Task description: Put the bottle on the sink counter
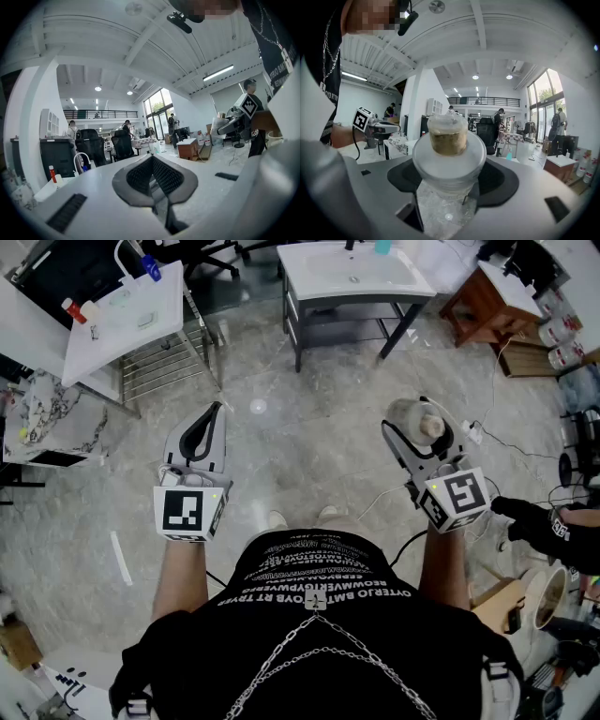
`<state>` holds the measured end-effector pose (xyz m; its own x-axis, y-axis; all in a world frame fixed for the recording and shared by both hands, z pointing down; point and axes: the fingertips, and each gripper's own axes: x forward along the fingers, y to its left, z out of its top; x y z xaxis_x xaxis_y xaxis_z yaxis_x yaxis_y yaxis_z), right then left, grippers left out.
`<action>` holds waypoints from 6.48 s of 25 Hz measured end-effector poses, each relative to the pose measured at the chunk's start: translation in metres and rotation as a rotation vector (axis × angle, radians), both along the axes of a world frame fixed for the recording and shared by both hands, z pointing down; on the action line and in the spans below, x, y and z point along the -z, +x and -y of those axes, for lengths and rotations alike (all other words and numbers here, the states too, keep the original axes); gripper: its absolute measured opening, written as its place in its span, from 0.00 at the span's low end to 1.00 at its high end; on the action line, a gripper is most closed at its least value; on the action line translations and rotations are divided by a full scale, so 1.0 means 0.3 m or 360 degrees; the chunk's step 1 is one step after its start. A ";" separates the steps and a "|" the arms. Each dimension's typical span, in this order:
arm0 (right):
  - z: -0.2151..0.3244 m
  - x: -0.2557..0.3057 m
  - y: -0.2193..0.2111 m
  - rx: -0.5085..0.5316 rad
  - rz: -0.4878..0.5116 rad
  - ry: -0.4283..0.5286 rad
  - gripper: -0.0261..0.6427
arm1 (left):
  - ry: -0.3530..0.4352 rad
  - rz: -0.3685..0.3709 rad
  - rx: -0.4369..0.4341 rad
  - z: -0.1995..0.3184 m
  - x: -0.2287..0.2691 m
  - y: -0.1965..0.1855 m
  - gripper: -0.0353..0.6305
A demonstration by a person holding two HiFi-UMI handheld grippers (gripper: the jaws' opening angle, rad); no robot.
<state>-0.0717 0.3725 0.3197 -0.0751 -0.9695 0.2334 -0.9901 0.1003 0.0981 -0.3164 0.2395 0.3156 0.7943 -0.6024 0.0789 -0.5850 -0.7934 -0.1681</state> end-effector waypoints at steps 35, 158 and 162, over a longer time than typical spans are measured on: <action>0.467 0.062 0.345 0.0218 0.0001 0.0182 0.53 | 0.0109 0.0208 0.0077 0.362 -0.050 0.467 0.06; 2.495 -1.472 0.938 0.0498 0.0050 -0.0794 0.53 | -0.0117 0.0260 0.0035 2.260 -0.429 1.289 0.06; 2.500 -1.472 0.932 0.0504 0.0016 -0.0773 0.53 | -0.0130 0.0278 0.0035 2.260 -0.442 1.294 0.06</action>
<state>0.2078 -0.3774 0.7614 -0.3486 -0.6814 0.6435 -0.9052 0.4229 -0.0426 0.0719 -0.4384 0.4481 0.7511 -0.6052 0.2638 -0.5697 -0.7961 -0.2044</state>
